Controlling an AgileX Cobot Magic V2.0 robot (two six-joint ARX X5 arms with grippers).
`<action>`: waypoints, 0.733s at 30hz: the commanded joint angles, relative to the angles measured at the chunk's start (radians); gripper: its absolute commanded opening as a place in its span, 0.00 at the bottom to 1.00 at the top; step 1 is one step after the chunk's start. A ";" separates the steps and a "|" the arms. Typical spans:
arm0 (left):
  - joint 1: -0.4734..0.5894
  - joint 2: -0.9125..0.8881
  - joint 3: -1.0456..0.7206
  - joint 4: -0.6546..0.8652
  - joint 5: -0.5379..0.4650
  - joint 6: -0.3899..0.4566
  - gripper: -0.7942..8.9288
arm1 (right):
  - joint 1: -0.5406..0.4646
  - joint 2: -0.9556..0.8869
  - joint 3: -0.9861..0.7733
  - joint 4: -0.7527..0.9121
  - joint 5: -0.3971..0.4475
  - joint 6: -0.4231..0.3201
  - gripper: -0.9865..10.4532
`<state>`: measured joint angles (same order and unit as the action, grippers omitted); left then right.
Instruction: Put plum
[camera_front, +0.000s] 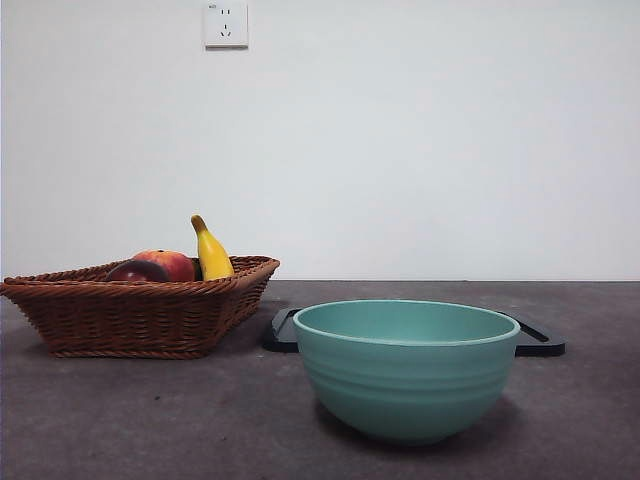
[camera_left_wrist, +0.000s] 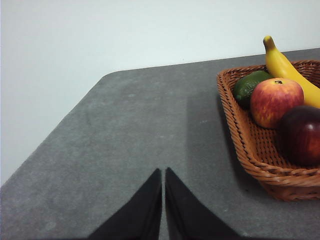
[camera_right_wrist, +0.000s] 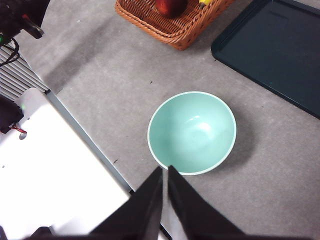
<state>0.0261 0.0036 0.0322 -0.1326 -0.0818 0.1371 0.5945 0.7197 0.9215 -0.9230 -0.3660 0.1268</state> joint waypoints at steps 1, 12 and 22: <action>0.002 -0.001 -0.021 -0.027 -0.005 -0.025 0.09 | 0.005 0.003 0.016 0.010 0.000 -0.011 0.09; 0.002 0.000 -0.021 -0.054 -0.004 -0.068 0.09 | 0.005 0.003 0.016 0.010 0.000 -0.011 0.09; 0.002 0.000 -0.021 -0.054 -0.004 -0.069 0.09 | 0.005 0.003 0.016 0.010 0.000 -0.011 0.09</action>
<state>0.0261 0.0044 0.0322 -0.1799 -0.0811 0.0776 0.5945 0.7197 0.9215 -0.9230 -0.3660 0.1268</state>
